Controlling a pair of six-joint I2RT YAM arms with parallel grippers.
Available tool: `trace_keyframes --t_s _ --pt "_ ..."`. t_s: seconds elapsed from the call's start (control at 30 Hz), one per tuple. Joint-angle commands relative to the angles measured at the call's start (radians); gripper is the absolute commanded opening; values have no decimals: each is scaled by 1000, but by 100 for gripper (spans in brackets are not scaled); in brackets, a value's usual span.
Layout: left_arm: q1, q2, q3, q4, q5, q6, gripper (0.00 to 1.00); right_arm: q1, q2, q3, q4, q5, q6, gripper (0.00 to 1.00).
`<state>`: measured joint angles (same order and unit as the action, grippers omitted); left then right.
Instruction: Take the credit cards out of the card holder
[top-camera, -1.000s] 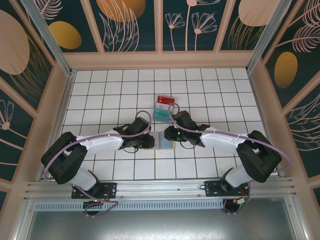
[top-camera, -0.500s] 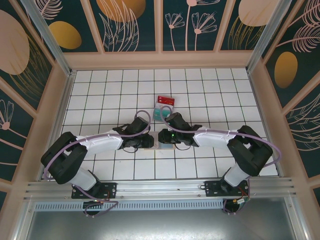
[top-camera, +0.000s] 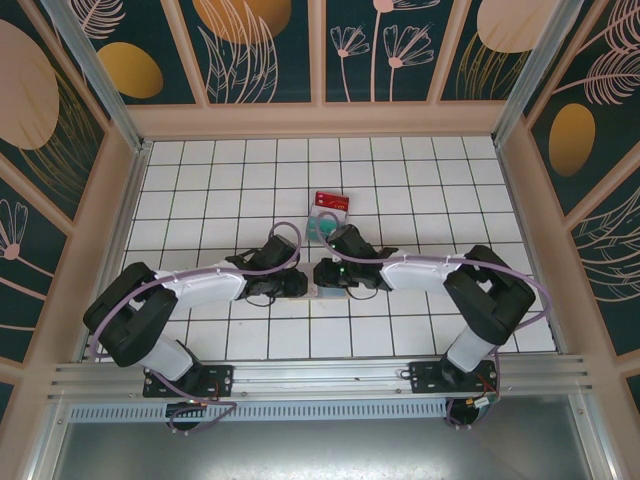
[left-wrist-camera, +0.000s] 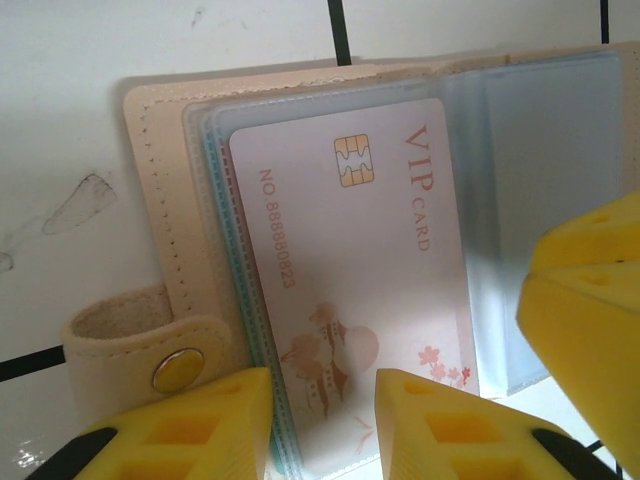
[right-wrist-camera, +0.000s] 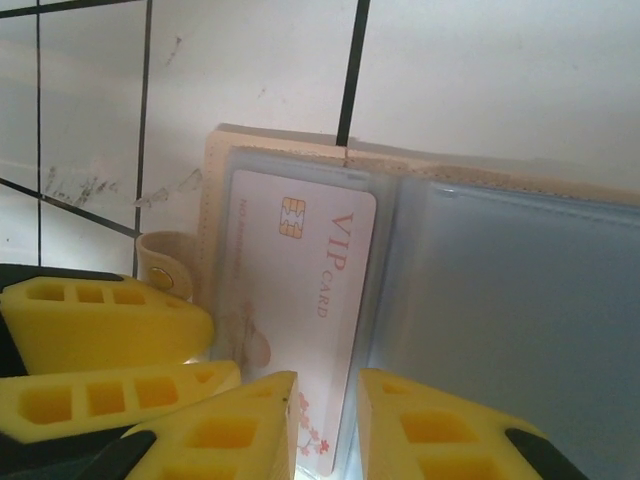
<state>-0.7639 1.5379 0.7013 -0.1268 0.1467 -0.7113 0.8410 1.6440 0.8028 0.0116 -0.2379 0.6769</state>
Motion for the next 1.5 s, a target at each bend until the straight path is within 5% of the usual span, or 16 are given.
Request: trace_keyframes --t_s 0.0,0.67,0.87,1.47 --pt "8 16 -20 24 22 -16 34 10 25 32 -4 -22 21 22" --pt "8 18 -26 33 33 -25 34 2 74 20 14 -78 41 16" --pt "8 21 -28 27 29 -26 34 0 62 13 13 -77 43 0" --pt "8 46 -25 -22 -11 -31 30 -46 -24 -61 -19 -47 45 0"
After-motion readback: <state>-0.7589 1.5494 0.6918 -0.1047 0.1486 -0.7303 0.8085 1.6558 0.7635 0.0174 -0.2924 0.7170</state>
